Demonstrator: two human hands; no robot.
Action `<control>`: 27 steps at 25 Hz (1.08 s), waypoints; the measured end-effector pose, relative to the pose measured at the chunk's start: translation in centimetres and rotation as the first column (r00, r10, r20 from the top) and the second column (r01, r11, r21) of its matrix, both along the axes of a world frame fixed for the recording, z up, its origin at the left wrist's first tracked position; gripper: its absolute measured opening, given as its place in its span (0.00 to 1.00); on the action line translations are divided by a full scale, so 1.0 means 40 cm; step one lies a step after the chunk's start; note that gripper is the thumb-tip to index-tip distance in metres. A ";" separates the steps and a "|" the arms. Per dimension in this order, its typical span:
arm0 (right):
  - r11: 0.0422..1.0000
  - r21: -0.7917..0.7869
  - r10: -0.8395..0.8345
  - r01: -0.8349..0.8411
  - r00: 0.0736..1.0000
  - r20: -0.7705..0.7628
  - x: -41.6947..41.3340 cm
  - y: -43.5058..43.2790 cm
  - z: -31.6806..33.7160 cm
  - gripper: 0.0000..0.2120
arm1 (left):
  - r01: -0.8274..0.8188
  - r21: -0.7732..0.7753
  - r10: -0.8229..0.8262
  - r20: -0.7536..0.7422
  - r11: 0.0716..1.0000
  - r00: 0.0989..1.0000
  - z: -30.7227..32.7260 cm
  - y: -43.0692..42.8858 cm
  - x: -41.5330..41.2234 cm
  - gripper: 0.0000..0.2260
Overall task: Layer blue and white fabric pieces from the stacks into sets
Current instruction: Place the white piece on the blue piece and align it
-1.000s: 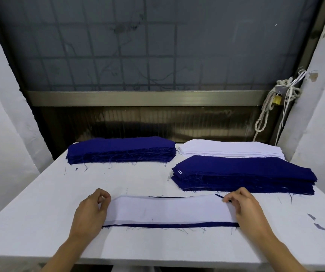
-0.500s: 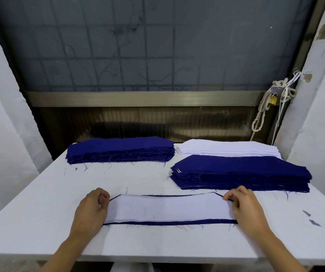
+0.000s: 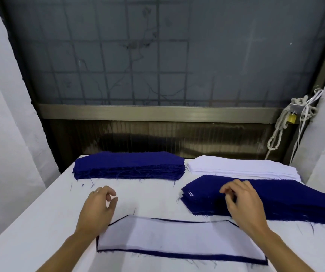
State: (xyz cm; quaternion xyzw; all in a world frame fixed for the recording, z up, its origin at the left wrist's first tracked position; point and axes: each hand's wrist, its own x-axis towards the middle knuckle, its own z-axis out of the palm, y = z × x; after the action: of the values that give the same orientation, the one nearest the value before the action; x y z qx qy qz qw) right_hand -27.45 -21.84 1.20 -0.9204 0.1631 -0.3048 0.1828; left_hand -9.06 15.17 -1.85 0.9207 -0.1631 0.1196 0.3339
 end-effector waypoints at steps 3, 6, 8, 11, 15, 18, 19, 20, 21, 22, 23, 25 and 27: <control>0.997 0.064 0.044 -0.043 0.999 -0.010 0.153 0.000 0.055 0.13 | -0.001 -0.075 0.003 0.027 0.997 1.000 0.067 -0.029 0.125 0.01; 0.992 0.094 0.090 -0.086 0.995 -0.044 0.297 0.007 0.077 0.12 | -0.059 -0.059 0.058 -0.020 0.997 0.998 0.116 -0.063 0.255 0.05; 0.990 0.090 0.118 -0.111 0.990 -0.078 0.373 0.013 0.077 0.11 | -0.064 -0.004 0.063 -0.049 0.998 0.997 0.135 -0.087 0.329 0.08; 0.984 0.097 0.164 -0.152 0.978 -0.130 0.475 0.018 0.064 0.11 | -0.050 0.101 0.059 -0.095 0.994 0.994 0.142 -0.115 0.424 0.12; 0.977 0.097 0.205 -0.192 0.967 -0.155 0.570 0.032 0.035 0.10 | -0.044 0.217 0.082 -0.165 0.975 0.983 0.102 -0.145 0.494 0.14; 0.977 0.051 0.211 -0.206 0.965 -0.157 0.622 0.051 0.010 0.08 | -0.042 0.179 0.083 -0.231 0.983 0.969 0.088 -0.165 0.517 0.08; 0.976 0.033 0.216 -0.214 0.963 -0.158 0.636 0.059 0.005 0.08 | -0.016 0.210 0.065 -0.230 0.978 0.971 0.089 -0.166 0.519 0.08; 0.974 0.017 0.226 -0.226 0.961 -0.161 0.649 0.070 0.001 0.08 | 0.018 0.258 0.036 -0.203 0.966 0.979 0.091 -0.164 0.518 0.08; 0.970 0.004 0.239 -0.242 0.957 -0.164 0.662 0.082 -0.001 0.08 | 0.048 0.325 -0.001 -0.141 0.945 0.990 0.091 -0.161 0.514 0.08; 0.966 -0.007 0.252 -0.257 0.953 -0.166 0.677 0.096 -0.003 0.08 | 0.063 0.405 -0.041 -0.062 0.912 0.997 0.088 -0.156 0.510 0.08; 0.962 -0.024 0.265 -0.273 0.950 -0.166 0.691 0.110 -0.003 0.08 | 0.071 0.474 -0.085 0.007 0.878 0.996 0.080 -0.152 0.506 0.08; 0.949 -0.071 0.293 -0.308 0.941 -0.169 0.722 0.140 0.000 0.10 | 0.123 0.525 -0.181 0.061 0.842 0.982 0.056 -0.143 0.503 0.10; 0.929 -0.089 0.339 -0.359 0.922 -0.186 0.753 0.169 0.004 0.17 | 0.215 0.501 -0.260 0.021 0.838 0.965 0.046 -0.132 0.508 0.12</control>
State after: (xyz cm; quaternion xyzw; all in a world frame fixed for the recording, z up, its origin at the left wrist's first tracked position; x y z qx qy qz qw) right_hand 2.66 -15.08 1.37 -0.9664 -0.0076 -0.1981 0.1637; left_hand 11.27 9.91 -0.01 0.9416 -0.3159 0.0717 0.0918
